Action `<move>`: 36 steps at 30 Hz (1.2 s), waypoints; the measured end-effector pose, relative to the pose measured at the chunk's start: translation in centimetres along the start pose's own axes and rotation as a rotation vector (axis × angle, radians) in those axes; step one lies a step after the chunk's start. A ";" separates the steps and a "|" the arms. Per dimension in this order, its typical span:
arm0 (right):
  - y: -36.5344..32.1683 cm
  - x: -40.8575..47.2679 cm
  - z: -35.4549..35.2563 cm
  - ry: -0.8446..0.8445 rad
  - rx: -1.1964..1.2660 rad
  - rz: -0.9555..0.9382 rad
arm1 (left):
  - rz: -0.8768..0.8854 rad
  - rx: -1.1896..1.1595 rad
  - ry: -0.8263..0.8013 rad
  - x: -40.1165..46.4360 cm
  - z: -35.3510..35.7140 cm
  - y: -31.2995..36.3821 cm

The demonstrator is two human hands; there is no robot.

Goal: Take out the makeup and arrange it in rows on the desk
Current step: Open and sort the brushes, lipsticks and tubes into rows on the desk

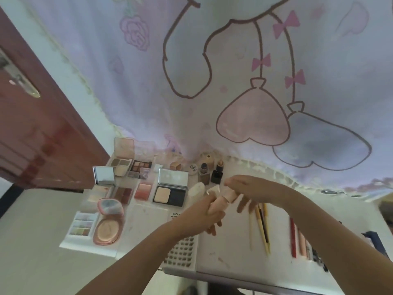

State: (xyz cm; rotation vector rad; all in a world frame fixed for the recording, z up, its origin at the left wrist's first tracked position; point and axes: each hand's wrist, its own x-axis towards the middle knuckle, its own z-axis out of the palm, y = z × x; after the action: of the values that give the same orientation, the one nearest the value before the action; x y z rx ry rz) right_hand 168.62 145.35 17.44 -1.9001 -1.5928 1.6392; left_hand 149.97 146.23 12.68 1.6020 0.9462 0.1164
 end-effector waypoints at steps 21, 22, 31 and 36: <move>9.3 6.2 5.9 0.371 0.042 0.272 | -0.316 0.403 0.359 3.8 4.1 -6.0; 9.5 6.6 6.0 0.386 0.039 0.259 | -0.318 0.431 0.352 4.2 4.1 -6.0; 9.9 8.8 5.8 0.480 -0.075 0.193 | -0.214 0.716 0.430 6.8 4.1 -7.4; 10.2 8.1 4.9 0.487 -0.078 0.173 | -0.160 0.814 0.463 6.5 4.7 -7.3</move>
State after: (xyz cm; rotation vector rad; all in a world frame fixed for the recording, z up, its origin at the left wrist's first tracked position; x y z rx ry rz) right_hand 169.28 145.04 3.56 -2.3029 -1.3371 1.0529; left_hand 153.18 146.24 2.32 2.2829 1.6108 -0.0206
